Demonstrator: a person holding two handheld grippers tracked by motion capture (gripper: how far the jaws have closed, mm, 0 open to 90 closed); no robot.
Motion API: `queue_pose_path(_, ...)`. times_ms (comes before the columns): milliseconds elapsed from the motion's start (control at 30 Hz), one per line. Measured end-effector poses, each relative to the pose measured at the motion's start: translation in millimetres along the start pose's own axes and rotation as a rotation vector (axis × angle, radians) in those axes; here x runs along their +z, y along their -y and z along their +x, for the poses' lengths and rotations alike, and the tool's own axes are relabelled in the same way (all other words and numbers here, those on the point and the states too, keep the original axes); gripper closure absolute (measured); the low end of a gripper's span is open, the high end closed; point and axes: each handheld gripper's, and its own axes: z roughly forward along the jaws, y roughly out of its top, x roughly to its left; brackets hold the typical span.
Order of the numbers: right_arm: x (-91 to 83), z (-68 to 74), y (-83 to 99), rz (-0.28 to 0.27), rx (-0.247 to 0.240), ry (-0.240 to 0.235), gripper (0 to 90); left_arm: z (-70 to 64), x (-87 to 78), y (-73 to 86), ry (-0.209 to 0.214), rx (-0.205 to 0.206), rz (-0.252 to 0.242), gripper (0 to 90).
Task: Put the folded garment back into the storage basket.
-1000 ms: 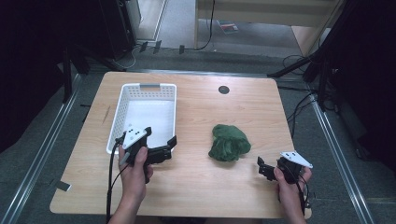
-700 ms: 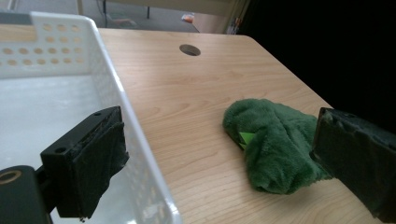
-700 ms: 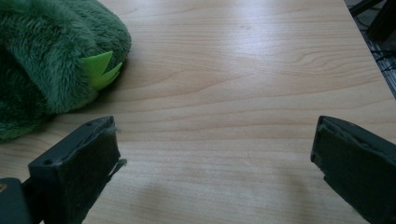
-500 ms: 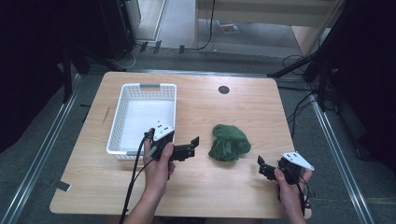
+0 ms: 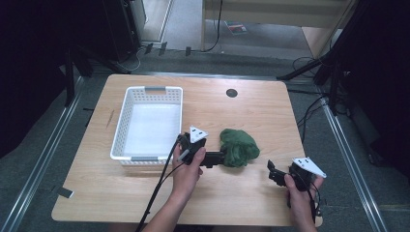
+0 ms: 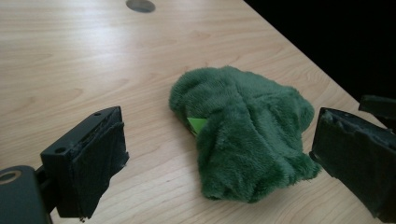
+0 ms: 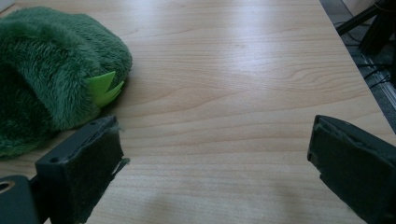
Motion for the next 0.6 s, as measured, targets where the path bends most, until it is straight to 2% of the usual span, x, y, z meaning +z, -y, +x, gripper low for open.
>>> queue_pose_path(33, 0.0, 0.0, 0.0, 0.0, 0.0, 0.0, 3.3, 0.0, 0.0, 0.0, 0.0, 0.0, 0.0, 3.7)
queue_pose_path(100, 0.3, -0.1, -0.2, 0.001, -0.002, 0.003, 3.3, -4.7, 12.7, 1.3, -0.005, 0.014, 0.031, 3.7)
queue_pose_path(167, 0.4, -0.4, -0.2, 0.002, 0.002, 0.003, 3.3, -6.0, 17.1, 2.0, -0.007, 0.011, 0.042, 3.6)
queue_pose_path(200, 0.4, -0.6, -0.2, 0.002, 0.004, 0.001, 3.3, -8.9, 25.5, 4.2, 0.001, 0.019, 0.056, 3.6)
queue_pose_path(233, 0.4, -0.6, -0.2, 0.002, 0.004, 0.001, 3.3, -8.9, 25.5, 4.2, 0.001, 0.019, 0.056, 2.6)
queue_pose_path(267, 0.3, -0.9, -0.2, 0.005, 0.009, 0.001, 3.3, -12.2, 32.3, 5.9, 0.025, 0.017, 0.074, 0.2)
queue_pose_path(467, 1.0, -2.0, -0.5, 0.005, 0.015, 0.0, 3.3, -25.9, 49.7, 6.9, 0.047, 0.012, 0.125, 0.0)
queue_pose_path(600, 1.0, -2.1, -0.6, 0.011, 0.017, -0.001, 3.3, -32.9, 61.3, 7.9, 0.034, 0.012, 0.154, 0.0)
